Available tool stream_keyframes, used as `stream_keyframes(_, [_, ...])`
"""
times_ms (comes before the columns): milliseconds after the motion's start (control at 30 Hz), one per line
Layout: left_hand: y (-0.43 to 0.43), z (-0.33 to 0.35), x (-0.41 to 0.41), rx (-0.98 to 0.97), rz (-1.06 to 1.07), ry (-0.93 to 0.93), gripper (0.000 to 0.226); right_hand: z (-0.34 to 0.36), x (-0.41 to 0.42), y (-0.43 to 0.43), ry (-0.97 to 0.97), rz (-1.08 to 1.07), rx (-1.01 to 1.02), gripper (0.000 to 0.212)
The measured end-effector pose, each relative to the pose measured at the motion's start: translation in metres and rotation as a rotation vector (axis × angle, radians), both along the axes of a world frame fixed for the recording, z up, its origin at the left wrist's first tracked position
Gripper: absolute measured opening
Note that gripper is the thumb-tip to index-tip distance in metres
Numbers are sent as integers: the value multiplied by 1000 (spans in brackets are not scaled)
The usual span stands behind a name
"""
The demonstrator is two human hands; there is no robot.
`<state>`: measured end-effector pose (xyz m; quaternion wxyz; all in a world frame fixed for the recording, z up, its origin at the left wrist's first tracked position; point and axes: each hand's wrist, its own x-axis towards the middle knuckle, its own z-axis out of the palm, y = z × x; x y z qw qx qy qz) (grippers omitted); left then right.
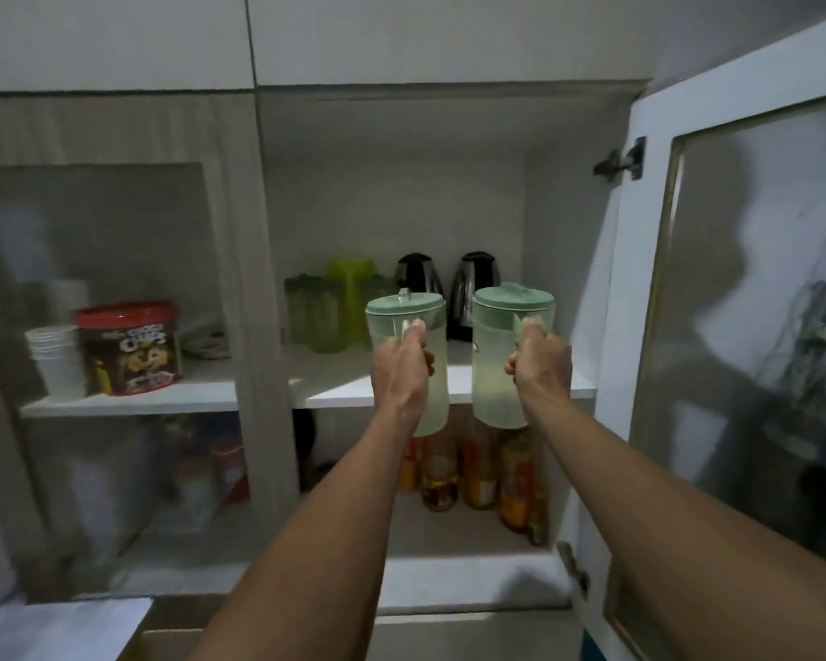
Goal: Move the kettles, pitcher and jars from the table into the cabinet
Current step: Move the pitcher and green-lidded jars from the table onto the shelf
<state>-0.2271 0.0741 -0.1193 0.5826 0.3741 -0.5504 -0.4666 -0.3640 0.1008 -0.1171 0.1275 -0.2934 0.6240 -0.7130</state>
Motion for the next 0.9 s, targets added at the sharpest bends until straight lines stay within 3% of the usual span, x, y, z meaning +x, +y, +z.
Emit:
stream_keyframes(200, [-71,-7,-79,5,13,-34,35,-9,-88,-62,16,-28,36,43])
stream_keyframes(333, [-130,-22,-113,16,-3,-73,42,-22,-123,-114,26,-44,53,47])
stream_keyframes(467, [-197,-30,-147,41,-35,-71,36,-26,-152,-163,111,-92,155,54])
stream_keyframes(633, [-281,-27,-185,95,-67,-64,35,-19,-189,-247,77,-142,211,54])
stream_keyframes(733, [-329,-24,-205,119,-77,-83,50,-19,-208,-291,49,-168,199,44])
stream_keyframes(800, [-359,-24,-219,128,-100,-62,76,-17,-218,-316,18,-167,177,40])
stream_keyframes(900, [-398,-31,-238,128,-116,-44,91,-14,-232,-348,4,-122,163,50])
